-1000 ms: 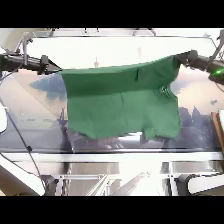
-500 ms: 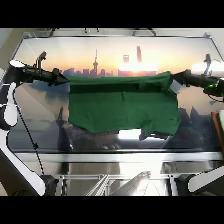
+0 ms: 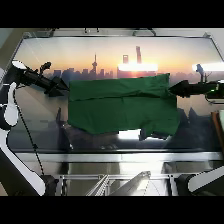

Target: Fold the shirts.

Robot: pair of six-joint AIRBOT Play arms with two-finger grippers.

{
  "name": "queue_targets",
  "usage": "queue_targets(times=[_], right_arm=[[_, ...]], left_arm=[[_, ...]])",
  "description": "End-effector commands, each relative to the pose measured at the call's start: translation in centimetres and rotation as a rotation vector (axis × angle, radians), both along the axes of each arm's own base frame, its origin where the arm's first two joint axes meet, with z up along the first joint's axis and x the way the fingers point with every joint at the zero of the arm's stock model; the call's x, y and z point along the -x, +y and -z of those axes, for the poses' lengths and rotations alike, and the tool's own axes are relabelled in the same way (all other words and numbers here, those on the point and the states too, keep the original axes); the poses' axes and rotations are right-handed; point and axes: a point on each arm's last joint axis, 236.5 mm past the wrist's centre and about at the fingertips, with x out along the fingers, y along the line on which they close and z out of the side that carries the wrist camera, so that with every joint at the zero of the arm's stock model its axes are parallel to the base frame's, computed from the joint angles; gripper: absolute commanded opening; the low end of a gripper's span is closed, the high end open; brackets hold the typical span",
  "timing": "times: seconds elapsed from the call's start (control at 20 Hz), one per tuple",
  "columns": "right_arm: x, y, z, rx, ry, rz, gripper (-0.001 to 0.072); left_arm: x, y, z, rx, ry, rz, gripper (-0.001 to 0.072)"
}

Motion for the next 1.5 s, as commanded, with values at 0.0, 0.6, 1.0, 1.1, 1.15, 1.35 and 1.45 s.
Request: queue_targets(times=[0.0,0.6,1.0,1.1,1.15,1.35,1.45], right_arm=[[4.4,-1.2,-3.1,-0.044,0.074,-0.067,0.0334],[21.7,-2.0,6.6,0.113,0.535,0.259,0.0393],[16.4,5.3,5.7,-0.072,0.342,0.18,0.022],[16.0,6.7,5.2,-0.083,0.309,0.143,0.0021],[15.8,6.9,5.0,-0.089,0.302,0.142,0.0021],[16.0,7.1,4.8,-0.098,0.304,0.132,0.0021],[16.0,7.1,4.7,-0.101,0.305,0.131,0.0021]], left_arm=[[3.3,1.1,-2.1,0.028,0.139,0.022,0.0692],[16.3,1.5,1.1,0.073,0.138,-0.273,0.0562],[19.6,-2.3,3.5,0.109,0.206,-0.259,0.0559],[18.7,-3.5,4.4,0.078,0.172,-0.263,0.0559],[18.1,-4.0,4.9,0.056,0.148,-0.261,0.0559],[18.4,-7.1,5.0,0.045,0.118,-0.16,0.0557],[19.0,-7.7,4.8,0.056,0.127,-0.128,0.0554]])
